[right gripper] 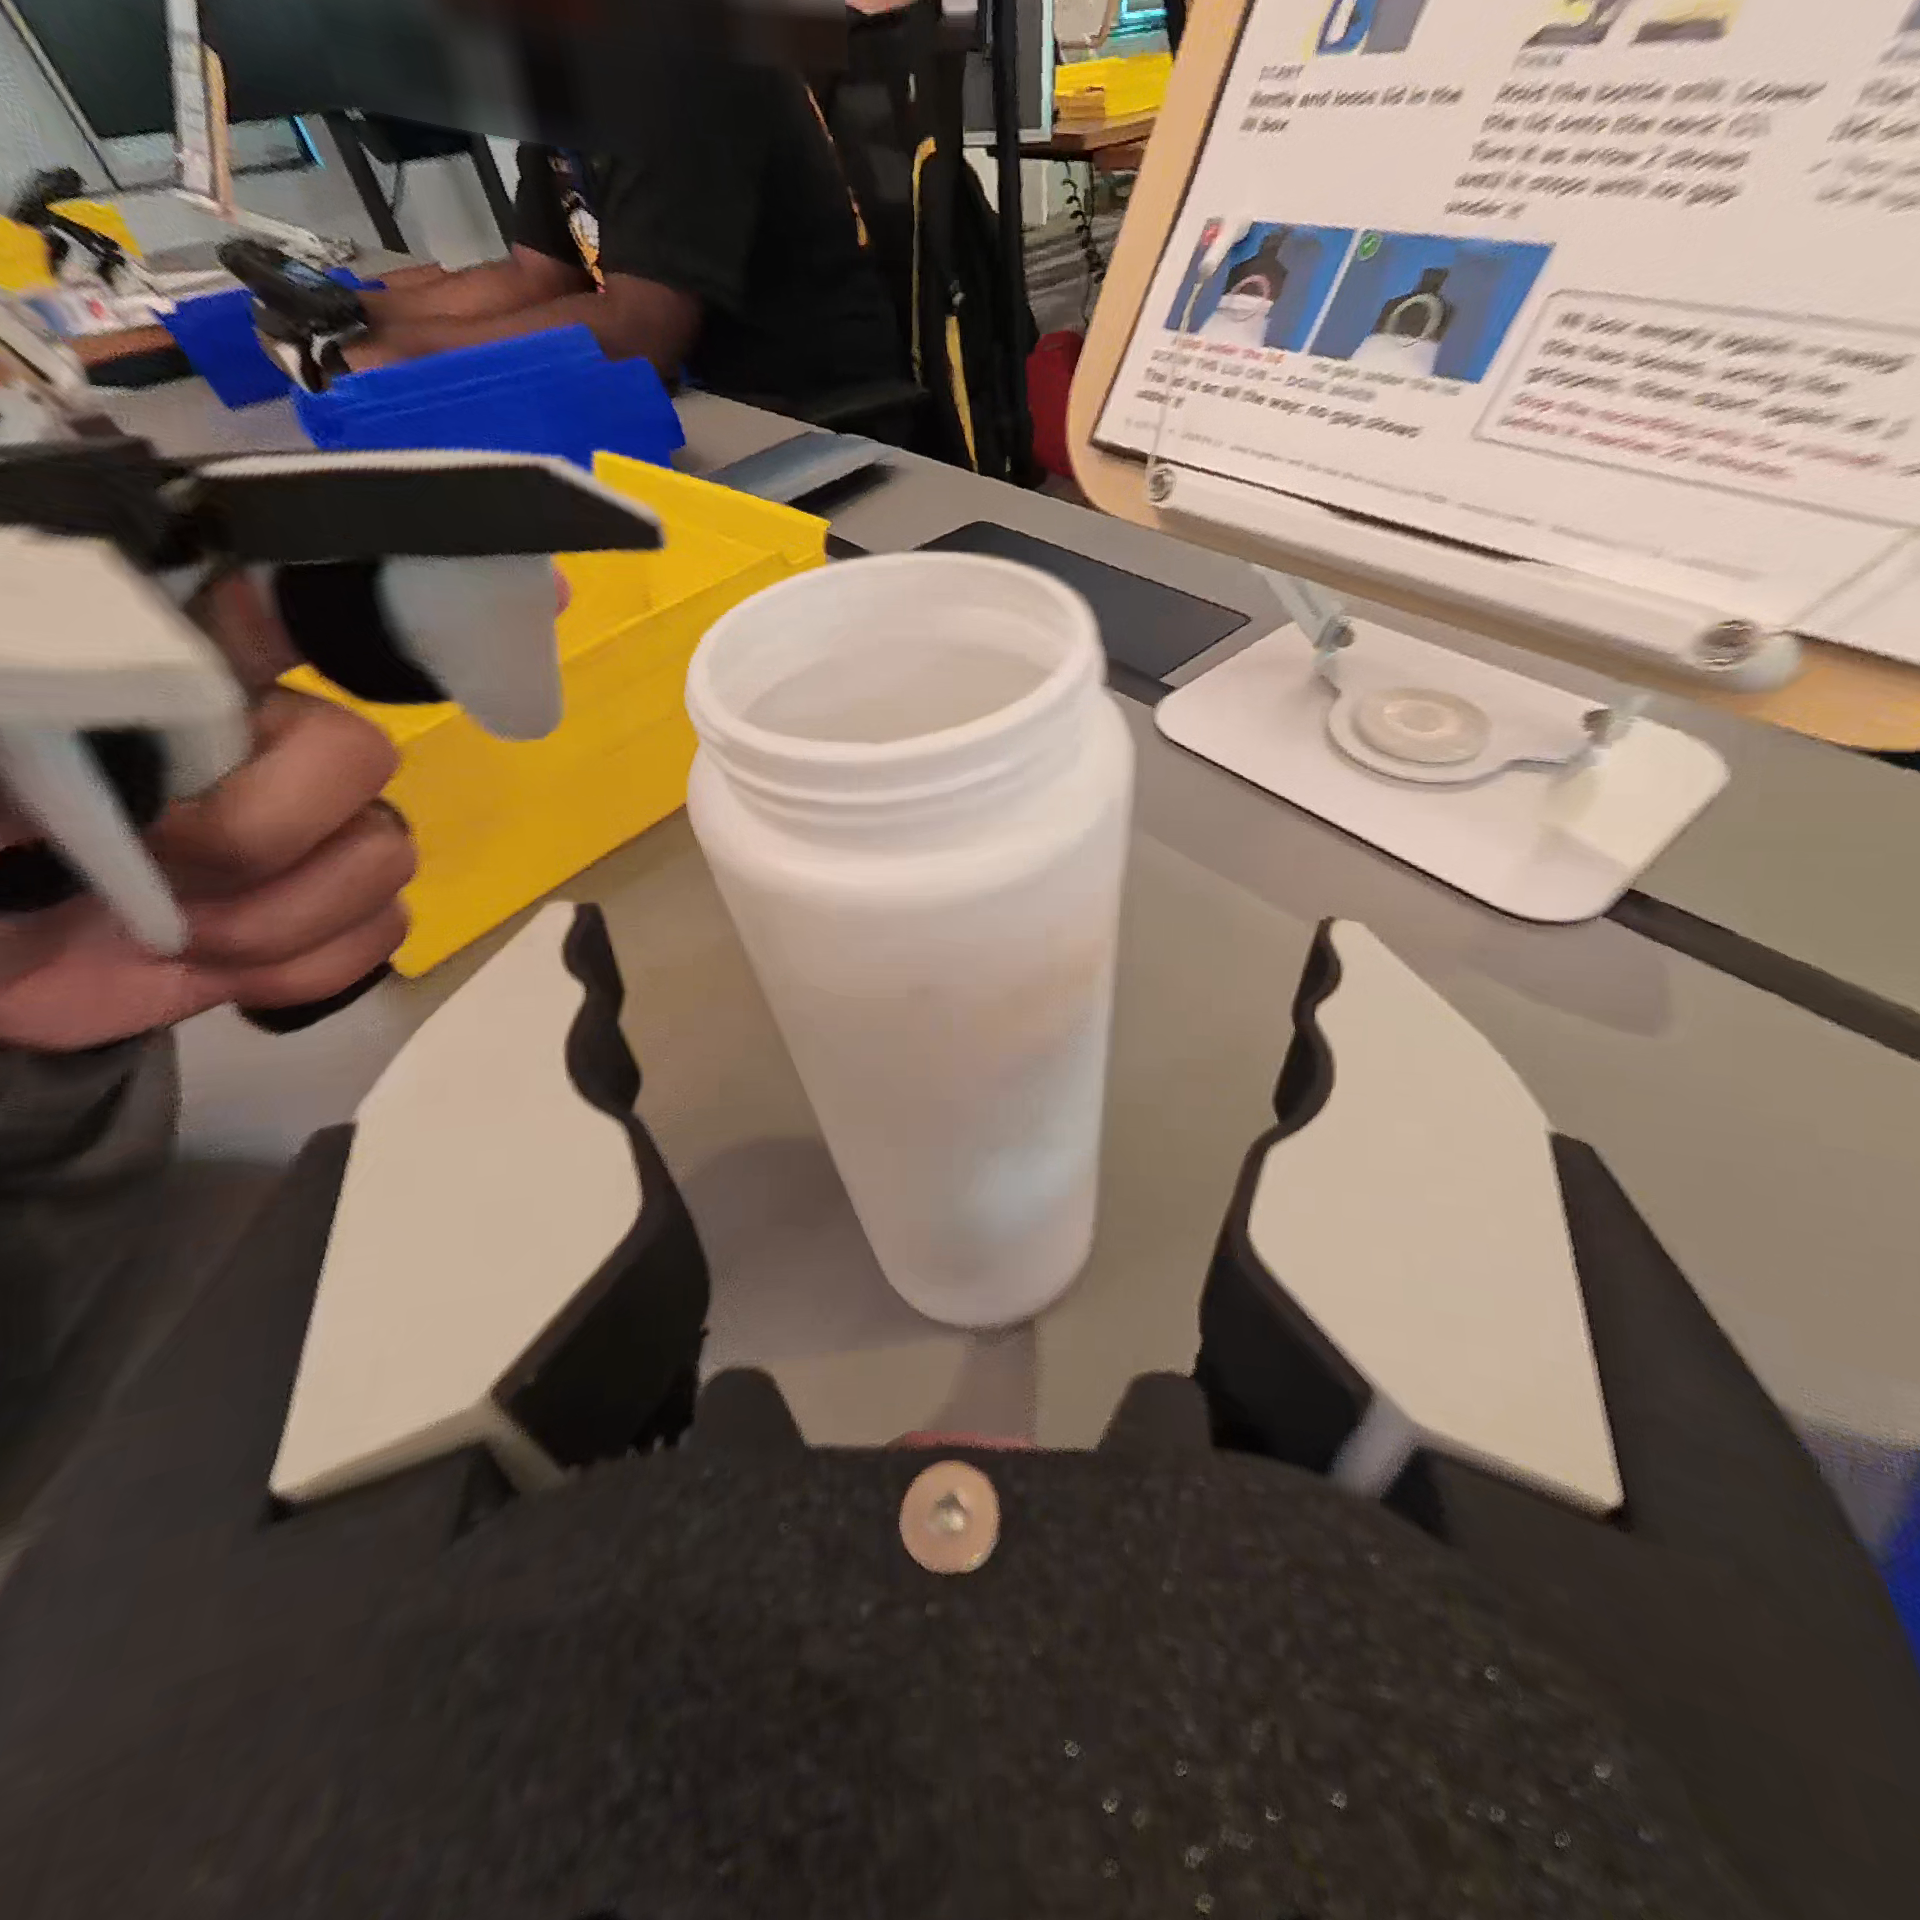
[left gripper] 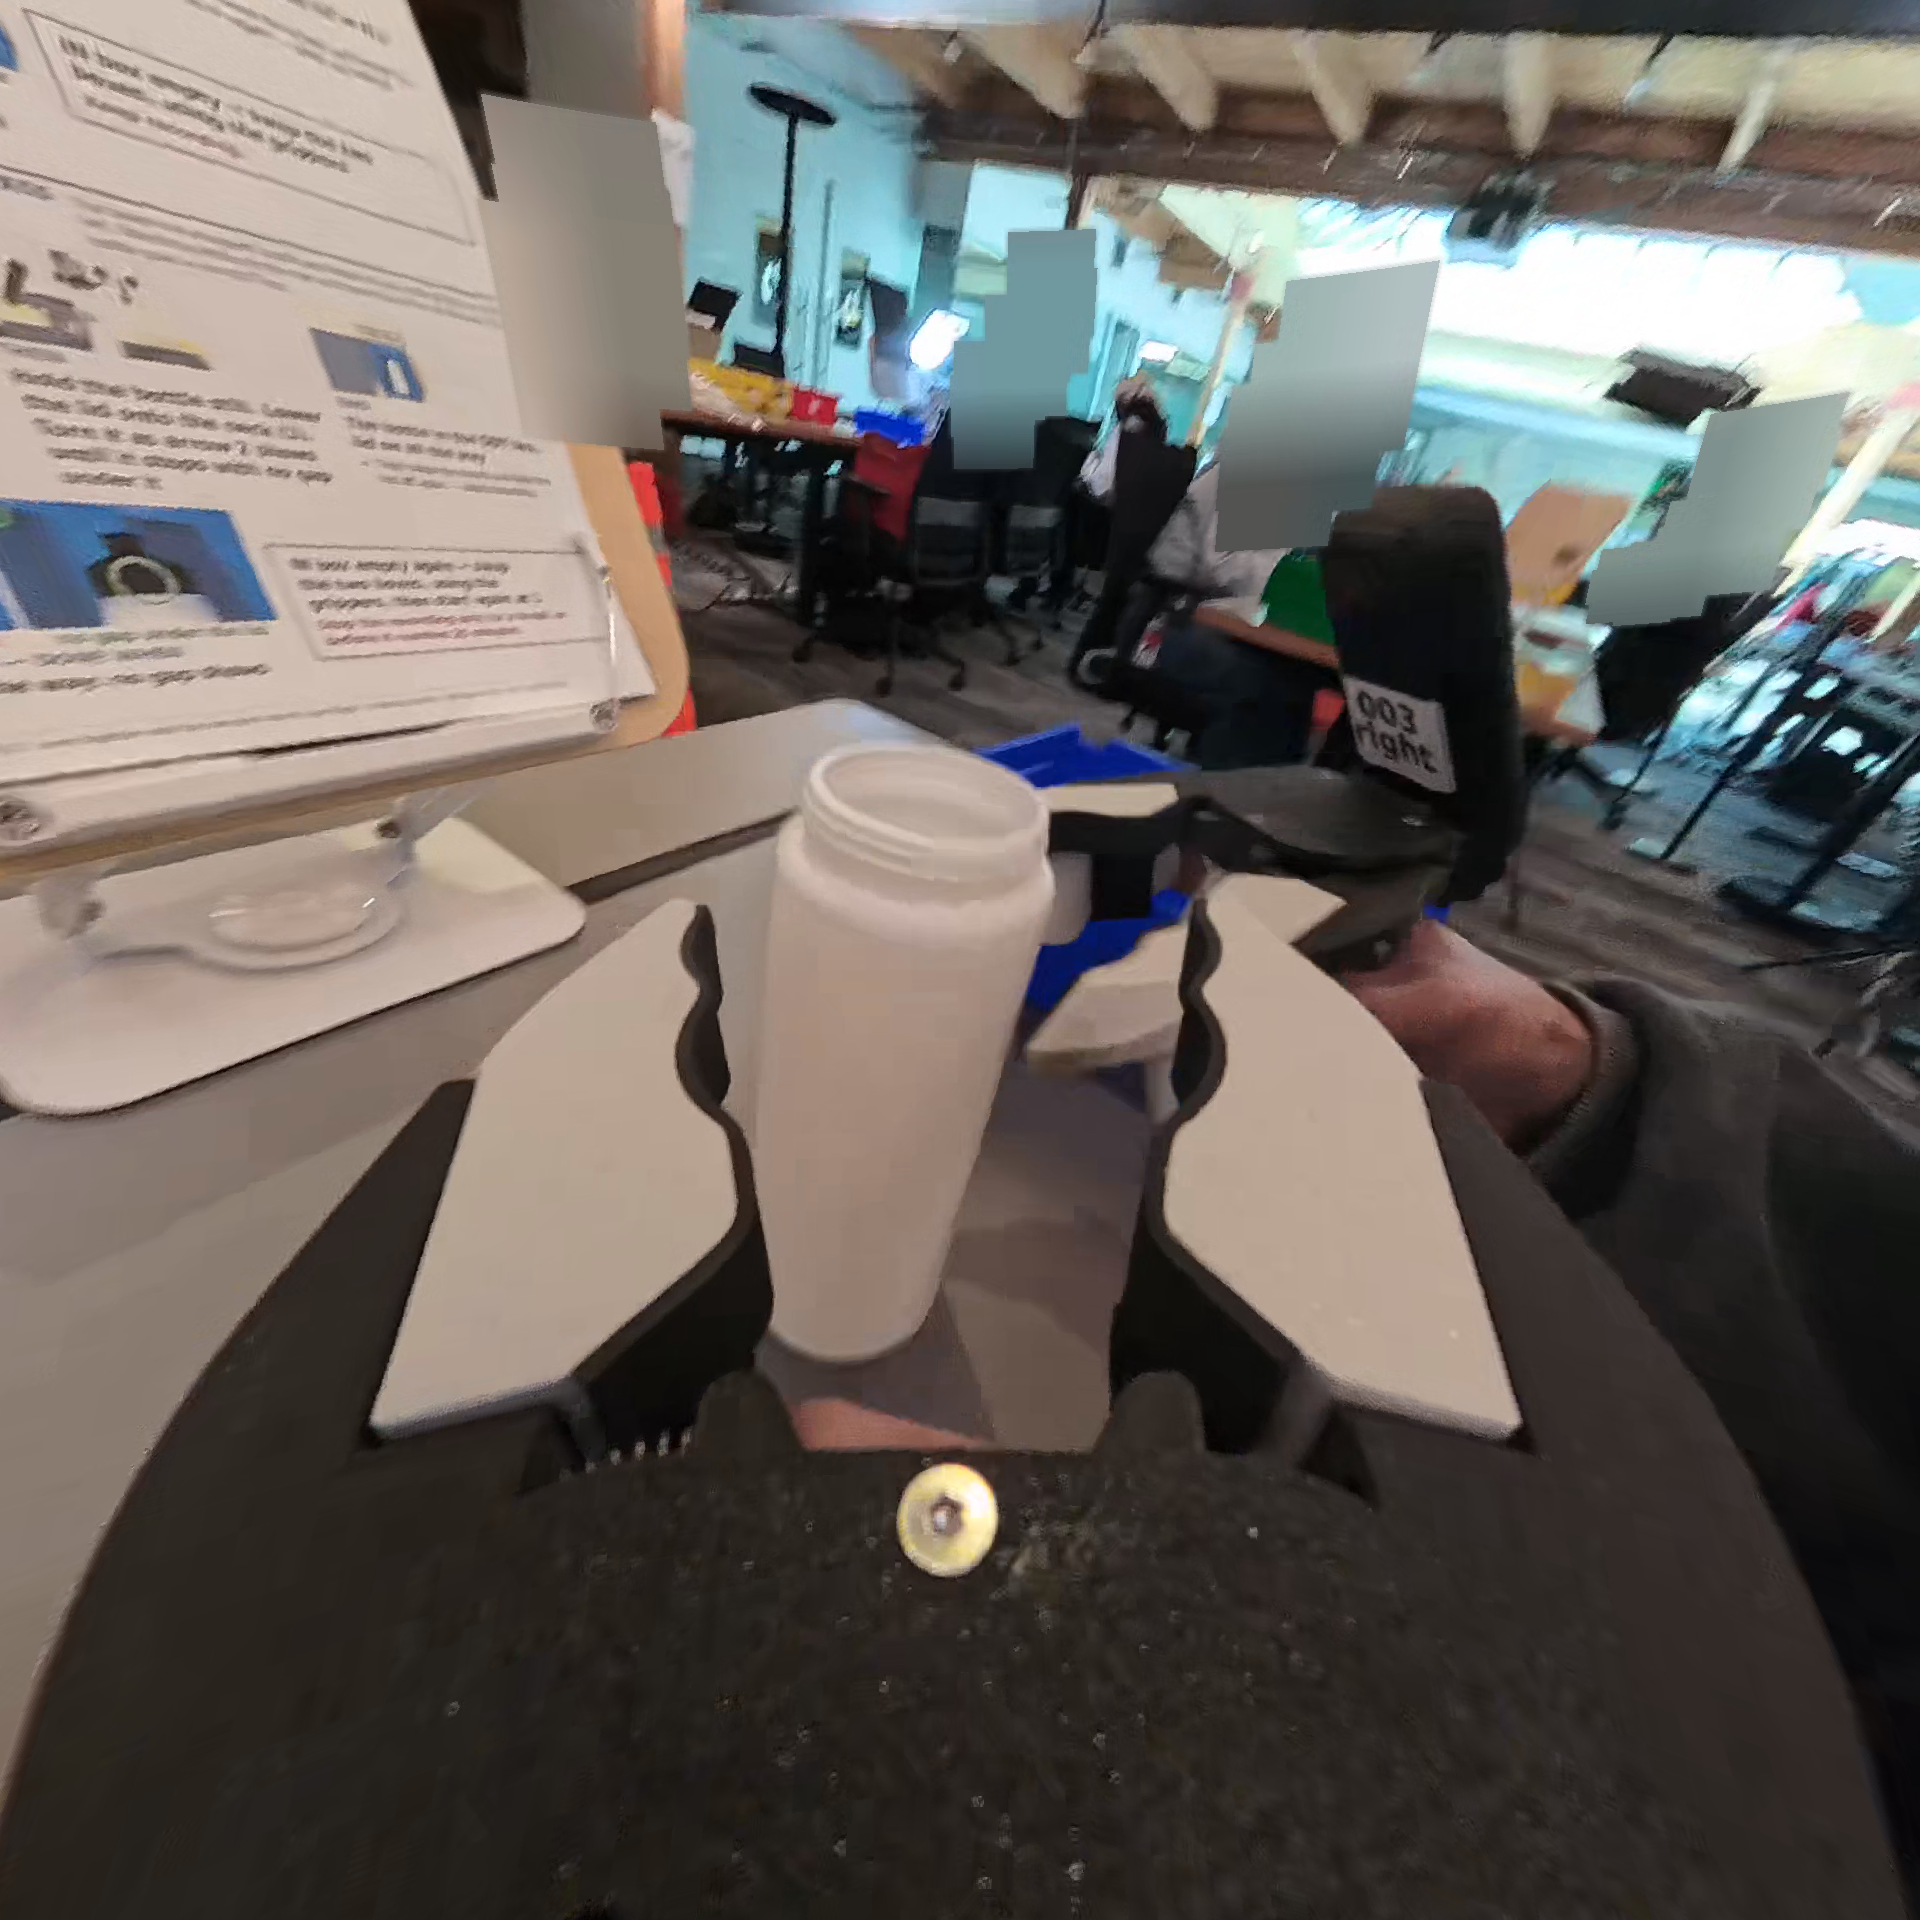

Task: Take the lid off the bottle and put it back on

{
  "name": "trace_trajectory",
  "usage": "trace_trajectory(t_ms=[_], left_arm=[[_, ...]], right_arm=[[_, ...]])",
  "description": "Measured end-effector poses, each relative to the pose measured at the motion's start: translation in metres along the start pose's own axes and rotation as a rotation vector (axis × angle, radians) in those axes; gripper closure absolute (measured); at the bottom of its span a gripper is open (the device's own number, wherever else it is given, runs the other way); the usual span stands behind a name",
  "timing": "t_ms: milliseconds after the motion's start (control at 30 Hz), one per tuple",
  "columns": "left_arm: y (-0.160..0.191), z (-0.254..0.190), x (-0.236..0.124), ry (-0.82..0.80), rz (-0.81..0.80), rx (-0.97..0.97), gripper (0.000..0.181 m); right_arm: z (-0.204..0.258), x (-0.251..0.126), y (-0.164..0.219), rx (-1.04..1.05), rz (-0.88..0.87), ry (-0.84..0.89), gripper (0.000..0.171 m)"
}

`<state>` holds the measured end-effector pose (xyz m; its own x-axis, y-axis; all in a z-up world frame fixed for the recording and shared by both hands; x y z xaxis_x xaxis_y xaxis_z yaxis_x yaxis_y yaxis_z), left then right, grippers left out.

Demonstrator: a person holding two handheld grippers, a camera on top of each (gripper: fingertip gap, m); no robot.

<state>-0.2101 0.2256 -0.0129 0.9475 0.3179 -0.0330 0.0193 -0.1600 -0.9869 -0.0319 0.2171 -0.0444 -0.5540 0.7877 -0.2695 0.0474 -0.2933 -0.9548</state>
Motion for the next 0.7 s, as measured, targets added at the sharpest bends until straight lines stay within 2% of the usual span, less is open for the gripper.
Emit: trace_trajectory(t_ms=[67,100,133,267,367,500,600,700], left_arm=[[0.011,-0.012,-0.015,-0.024,0.079,0.031,0.097],[0.018,-0.019,-0.023,-0.026,0.112,0.035,0.098],[0.026,-0.027,-0.031,-0.022,0.144,0.039,0.098],[0.052,-0.052,-0.065,-0.043,0.202,0.052,0.099],[0.064,-0.062,-0.085,-0.046,0.179,0.003,0.103],[0.073,-0.071,-0.103,-0.042,0.137,-0.021,0.105],[0.072,-0.078,-0.109,-0.021,0.078,-0.006,0.110],[0.070,-0.081,-0.107,0.032,0.059,-0.032,0.110]], right_arm=[[0.002,0.019,0.007,0.032,0.006,-0.034,0.056],[0.003,0.025,0.010,0.041,0.004,-0.063,0.080],[0.003,0.028,0.010,0.050,-0.009,-0.080,0.085],[0.005,0.018,-0.001,-0.014,0.012,-0.041,0.087],[0.009,-0.022,-0.037,-0.069,-0.011,-0.006,0.087],[-0.007,-0.113,-0.102,-0.096,-0.012,0.140,0.087],[-0.047,-0.162,-0.126,-0.135,0.180,0.339,0.087],[-0.098,-0.170,-0.107,-0.089,0.535,0.453,0.086]])
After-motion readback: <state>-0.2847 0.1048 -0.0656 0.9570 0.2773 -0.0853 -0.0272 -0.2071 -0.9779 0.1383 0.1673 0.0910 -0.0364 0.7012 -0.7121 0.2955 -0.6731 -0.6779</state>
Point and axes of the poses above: each gripper's, where its closed fingertips meet, x out along the fingers, y out of its underside, z = x × y across the jaws, the point moved 8 cm from there along -x, back along the fingers, and after that the axes turned 2 degrees about x, right-handed, at the moved point
